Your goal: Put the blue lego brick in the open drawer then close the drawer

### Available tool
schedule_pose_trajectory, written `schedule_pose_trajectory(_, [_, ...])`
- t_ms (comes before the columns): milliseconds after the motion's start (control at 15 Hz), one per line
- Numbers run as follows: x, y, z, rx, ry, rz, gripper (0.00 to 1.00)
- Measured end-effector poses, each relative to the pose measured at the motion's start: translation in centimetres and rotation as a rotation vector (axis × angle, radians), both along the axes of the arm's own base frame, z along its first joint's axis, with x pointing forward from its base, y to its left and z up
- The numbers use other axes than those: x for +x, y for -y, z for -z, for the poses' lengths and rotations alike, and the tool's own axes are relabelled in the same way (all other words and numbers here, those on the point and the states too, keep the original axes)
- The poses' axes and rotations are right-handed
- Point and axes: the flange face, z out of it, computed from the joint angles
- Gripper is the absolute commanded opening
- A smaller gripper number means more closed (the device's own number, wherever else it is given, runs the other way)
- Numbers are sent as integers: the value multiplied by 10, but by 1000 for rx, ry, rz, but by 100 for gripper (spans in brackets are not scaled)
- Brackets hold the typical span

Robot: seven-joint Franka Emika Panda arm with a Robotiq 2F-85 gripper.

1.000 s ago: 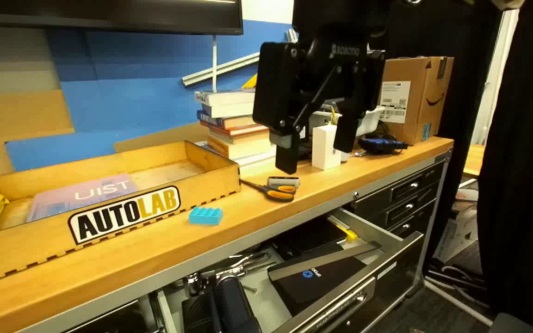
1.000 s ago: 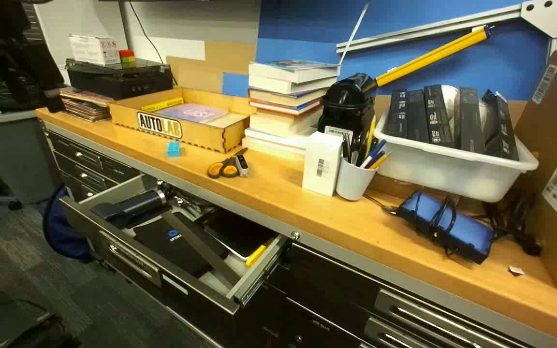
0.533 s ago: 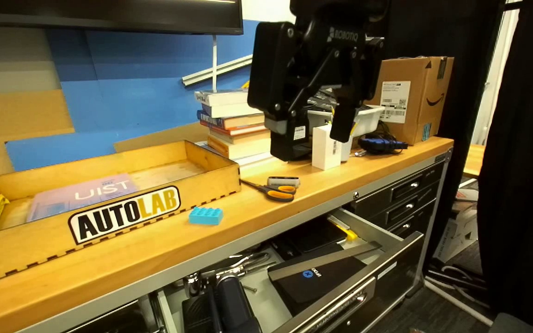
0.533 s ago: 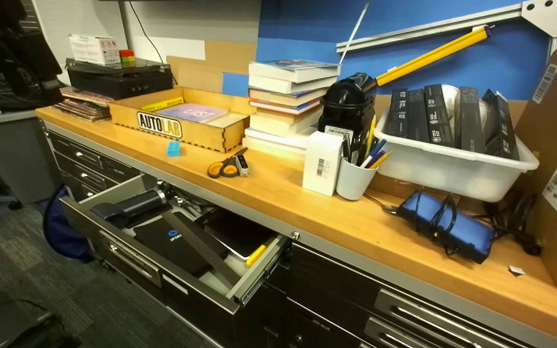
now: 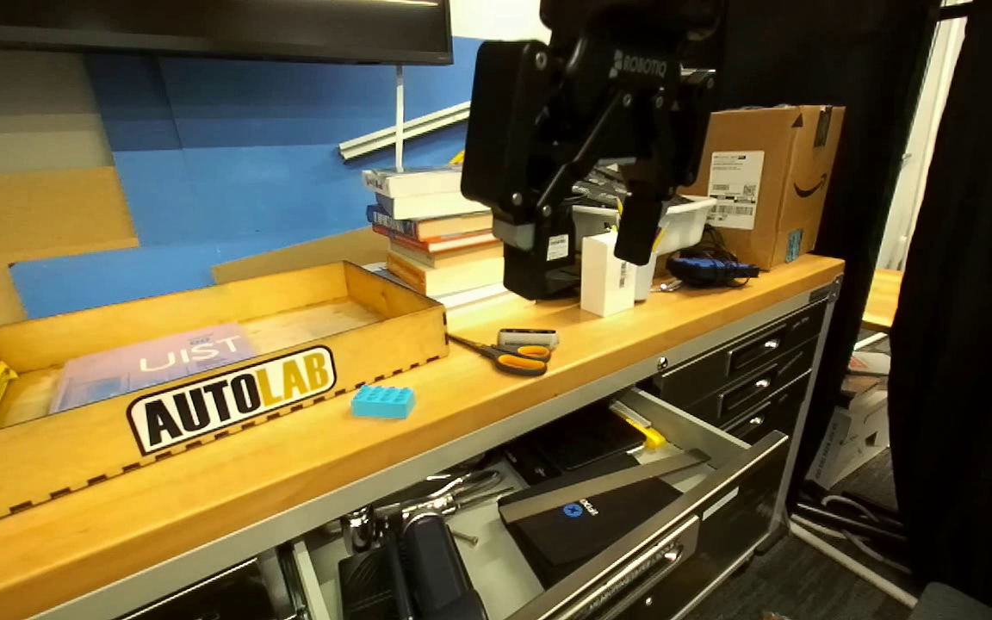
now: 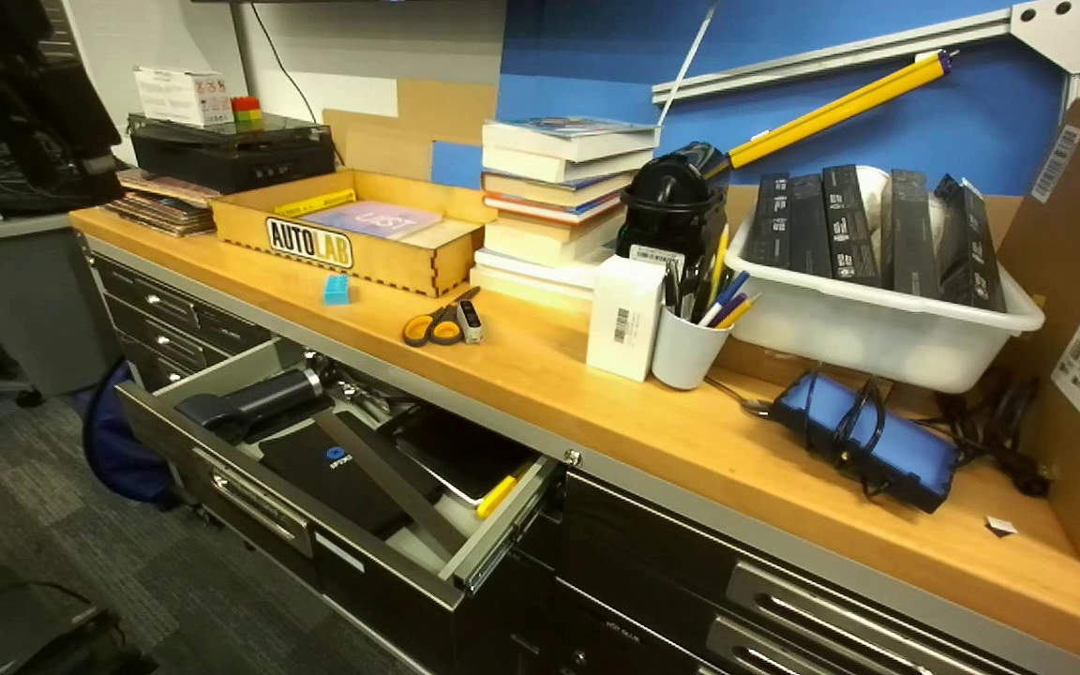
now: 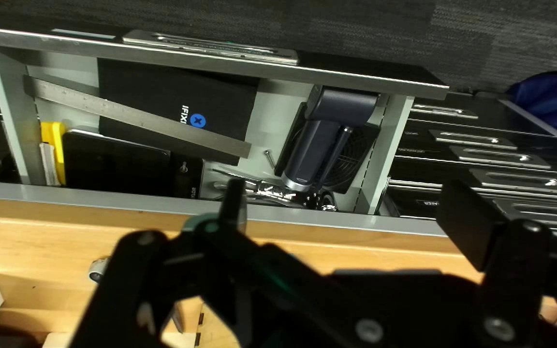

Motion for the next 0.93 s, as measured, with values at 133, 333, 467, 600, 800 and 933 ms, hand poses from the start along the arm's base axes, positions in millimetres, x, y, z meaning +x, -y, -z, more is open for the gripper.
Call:
schedule_pose_trajectory(133, [0,0,0,0,0,0,100])
schedule_pose_trajectory(333, [0,0,0,0,0,0,100])
schedule_pose_trajectory(467, [0,0,0,0,0,0,100])
schedule_pose_trajectory(600, [0,0,1,-1,-3,0,100])
schedule_pose_trajectory(800, [6,0,3,-32,-2,-15,100])
schedule_pose_trajectory(933, [25,-4,-1,-47,29,-37,100])
